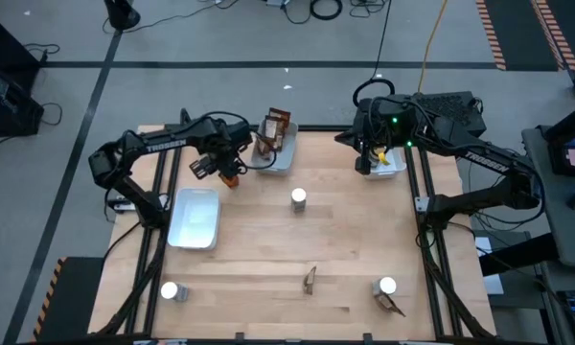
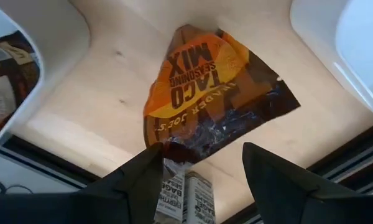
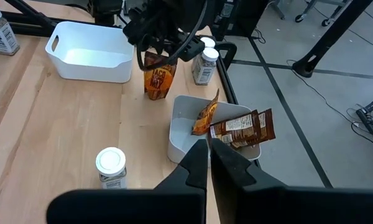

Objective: Sort spices by type
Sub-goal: Put the orange spice pack into the gray bin

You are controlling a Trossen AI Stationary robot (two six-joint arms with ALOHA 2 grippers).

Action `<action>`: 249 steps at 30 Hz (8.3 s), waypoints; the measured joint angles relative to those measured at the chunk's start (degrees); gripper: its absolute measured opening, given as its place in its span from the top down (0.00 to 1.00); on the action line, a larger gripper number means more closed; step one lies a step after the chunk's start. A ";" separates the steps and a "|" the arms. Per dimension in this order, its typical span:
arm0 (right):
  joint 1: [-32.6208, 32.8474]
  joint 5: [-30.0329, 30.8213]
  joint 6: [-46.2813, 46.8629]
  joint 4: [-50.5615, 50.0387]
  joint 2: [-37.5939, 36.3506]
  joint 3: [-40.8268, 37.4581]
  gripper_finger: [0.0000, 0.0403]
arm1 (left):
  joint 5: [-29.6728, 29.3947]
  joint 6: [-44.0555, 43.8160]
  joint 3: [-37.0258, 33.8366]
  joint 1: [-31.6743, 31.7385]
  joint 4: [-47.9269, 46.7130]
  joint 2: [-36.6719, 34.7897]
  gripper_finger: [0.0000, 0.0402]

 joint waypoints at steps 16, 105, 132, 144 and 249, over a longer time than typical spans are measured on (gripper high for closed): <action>0.00 0.01 -0.24 0.79 0.02 0.00 1.00 | 1.98 -0.09 -0.55 -3.76 1.91 0.00 0.55; -0.15 0.01 -0.06 1.53 0.02 0.01 1.00 | 5.87 -38.01 21.37 -2.10 11.28 1.48 1.00; -0.15 0.00 -0.04 1.13 0.02 0.02 1.00 | 6.03 -64.81 21.35 -1.46 6.00 6.05 1.00; -0.14 0.00 -0.04 -0.15 0.02 0.02 1.00 | 4.03 -64.81 21.35 -0.10 5.25 11.26 1.00; 64.15 16.69 81.72 -18.14 10.20 0.04 1.00 | 8.31 -105.39 5.06 -48.64 54.05 0.80 0.58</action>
